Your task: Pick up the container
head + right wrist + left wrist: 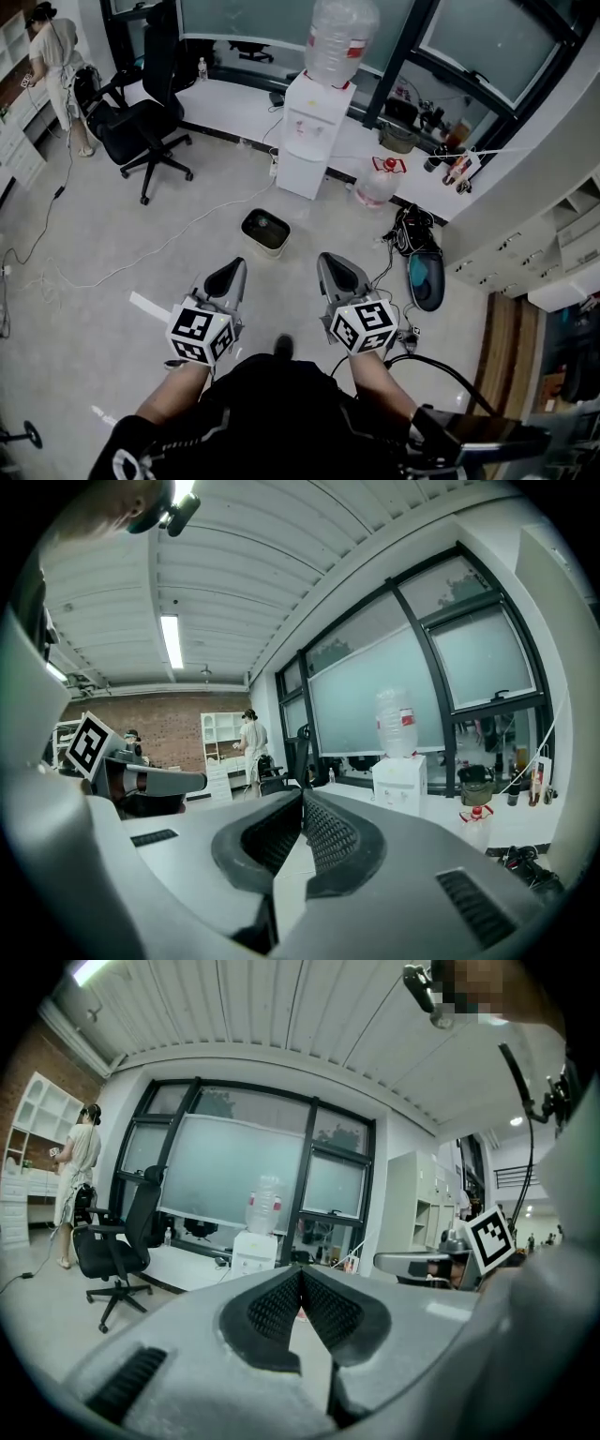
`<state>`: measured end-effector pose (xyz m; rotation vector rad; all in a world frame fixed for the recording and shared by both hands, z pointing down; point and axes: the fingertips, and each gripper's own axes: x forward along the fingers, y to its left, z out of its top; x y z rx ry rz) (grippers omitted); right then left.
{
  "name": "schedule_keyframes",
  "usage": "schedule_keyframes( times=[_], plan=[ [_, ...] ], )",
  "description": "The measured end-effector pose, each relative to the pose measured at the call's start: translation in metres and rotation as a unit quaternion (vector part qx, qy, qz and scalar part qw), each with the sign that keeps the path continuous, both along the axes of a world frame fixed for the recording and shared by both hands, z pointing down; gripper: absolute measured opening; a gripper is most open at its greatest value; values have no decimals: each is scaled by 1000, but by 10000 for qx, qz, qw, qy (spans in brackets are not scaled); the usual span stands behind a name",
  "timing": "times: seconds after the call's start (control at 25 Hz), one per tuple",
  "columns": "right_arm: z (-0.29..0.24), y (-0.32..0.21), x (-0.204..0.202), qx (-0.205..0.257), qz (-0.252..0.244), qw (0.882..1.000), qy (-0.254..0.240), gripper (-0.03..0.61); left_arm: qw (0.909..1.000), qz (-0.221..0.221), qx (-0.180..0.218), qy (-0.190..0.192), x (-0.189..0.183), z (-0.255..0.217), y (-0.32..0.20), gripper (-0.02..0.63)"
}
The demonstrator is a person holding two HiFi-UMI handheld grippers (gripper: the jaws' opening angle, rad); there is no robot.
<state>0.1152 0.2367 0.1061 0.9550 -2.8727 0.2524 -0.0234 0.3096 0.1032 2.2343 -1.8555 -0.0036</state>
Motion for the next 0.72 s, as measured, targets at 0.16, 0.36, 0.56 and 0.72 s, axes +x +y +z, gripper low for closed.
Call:
schedule_keyframes(
  times=[0.16,0.36,0.56,0.72],
  plan=[
    [5,-30,10,-117,-50,9999,-82,9,9999,-33,-87,-60,11,2,-34,9],
    [9,-65,22,-17,-120,9999,-52,9,9996,-47,-255,-123,23,11,-65,9],
    [15,-94,25,-201,-79,9996,-178,9,9992,-77,-342,-202,22,14,-83,9],
    [24,-116,15,-320,-14,9994,-157,9,9990,-113,-385,-214,6,17,-103,9]
  ],
)
